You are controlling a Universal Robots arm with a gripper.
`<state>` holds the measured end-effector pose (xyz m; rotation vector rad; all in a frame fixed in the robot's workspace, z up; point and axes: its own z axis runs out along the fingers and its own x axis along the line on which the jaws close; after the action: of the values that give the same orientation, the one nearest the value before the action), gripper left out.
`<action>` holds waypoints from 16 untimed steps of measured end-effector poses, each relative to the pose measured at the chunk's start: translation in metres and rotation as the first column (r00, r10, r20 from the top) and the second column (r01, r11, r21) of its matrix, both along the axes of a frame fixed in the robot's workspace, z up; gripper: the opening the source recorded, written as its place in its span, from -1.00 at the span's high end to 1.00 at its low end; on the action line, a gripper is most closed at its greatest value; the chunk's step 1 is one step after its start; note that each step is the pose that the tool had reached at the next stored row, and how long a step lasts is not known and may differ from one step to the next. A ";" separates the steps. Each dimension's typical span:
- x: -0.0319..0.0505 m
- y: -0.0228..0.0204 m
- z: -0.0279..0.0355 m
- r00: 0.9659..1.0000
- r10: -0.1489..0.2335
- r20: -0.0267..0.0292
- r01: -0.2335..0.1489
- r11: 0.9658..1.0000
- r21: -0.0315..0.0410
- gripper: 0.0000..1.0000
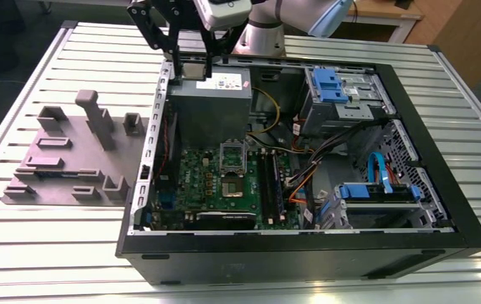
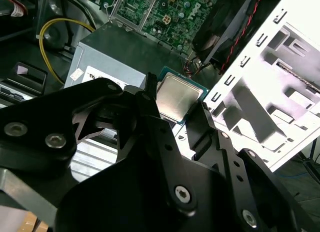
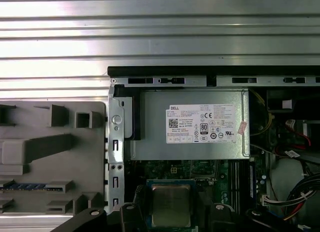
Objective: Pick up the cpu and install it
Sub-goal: 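Pick up the cpu and move it towards the insertion slot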
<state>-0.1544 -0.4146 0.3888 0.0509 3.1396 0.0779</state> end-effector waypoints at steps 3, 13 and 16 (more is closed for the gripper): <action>0.0001 0.0000 0.0000 1.000 0.000 0.000 0.000 1.000 0.000 0.05; 0.0092 0.0000 -0.0009 1.000 0.000 0.000 0.000 1.000 0.000 0.05; 0.0155 0.0000 -0.0013 1.000 0.000 0.000 0.000 1.000 0.000 0.05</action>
<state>-0.1388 -0.4146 0.3875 0.0509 3.1396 0.0779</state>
